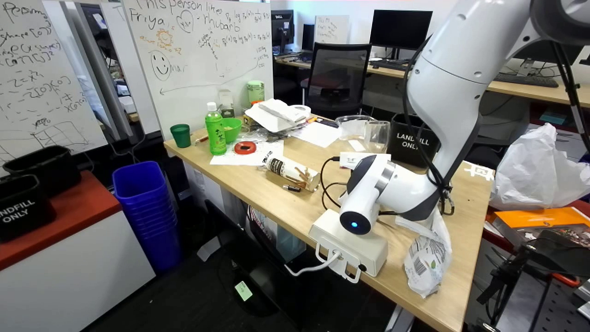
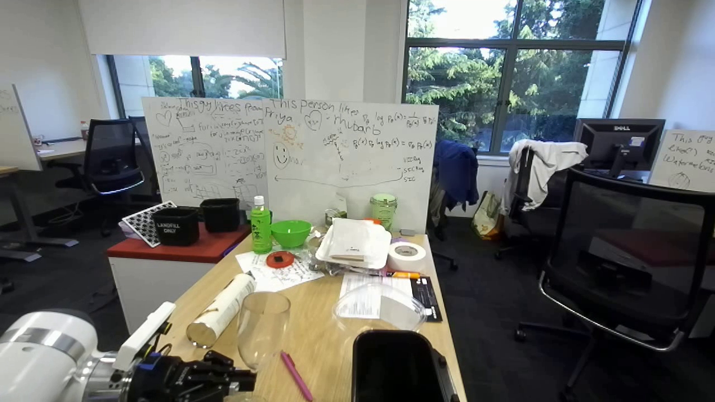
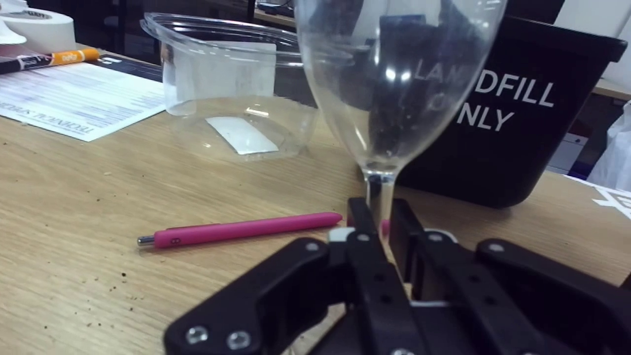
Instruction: Pour the contents of the wine glass into the black bin
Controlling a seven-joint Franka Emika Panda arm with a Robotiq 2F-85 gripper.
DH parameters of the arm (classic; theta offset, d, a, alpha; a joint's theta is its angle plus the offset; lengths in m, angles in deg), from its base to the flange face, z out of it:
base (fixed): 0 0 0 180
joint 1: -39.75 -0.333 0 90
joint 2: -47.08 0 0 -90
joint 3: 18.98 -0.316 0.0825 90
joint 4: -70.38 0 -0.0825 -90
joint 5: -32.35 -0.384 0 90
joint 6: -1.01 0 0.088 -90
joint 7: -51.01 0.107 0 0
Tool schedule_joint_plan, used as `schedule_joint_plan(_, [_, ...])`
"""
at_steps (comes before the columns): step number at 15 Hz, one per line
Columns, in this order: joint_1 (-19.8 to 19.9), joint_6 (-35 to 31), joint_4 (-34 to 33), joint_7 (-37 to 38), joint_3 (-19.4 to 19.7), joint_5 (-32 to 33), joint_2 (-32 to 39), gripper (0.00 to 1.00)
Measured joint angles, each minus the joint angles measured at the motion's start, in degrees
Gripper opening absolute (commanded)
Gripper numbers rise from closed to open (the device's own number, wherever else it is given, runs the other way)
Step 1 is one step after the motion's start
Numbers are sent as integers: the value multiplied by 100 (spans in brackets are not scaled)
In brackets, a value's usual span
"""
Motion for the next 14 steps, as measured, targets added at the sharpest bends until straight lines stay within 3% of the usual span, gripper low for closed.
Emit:
schedule_joint_plan(12, [-30, 267, -156, -35, -107, -390, 106, 4])
schedule_joint_plan(14, [-31, 295, -159, -35, -116, -390, 110, 16])
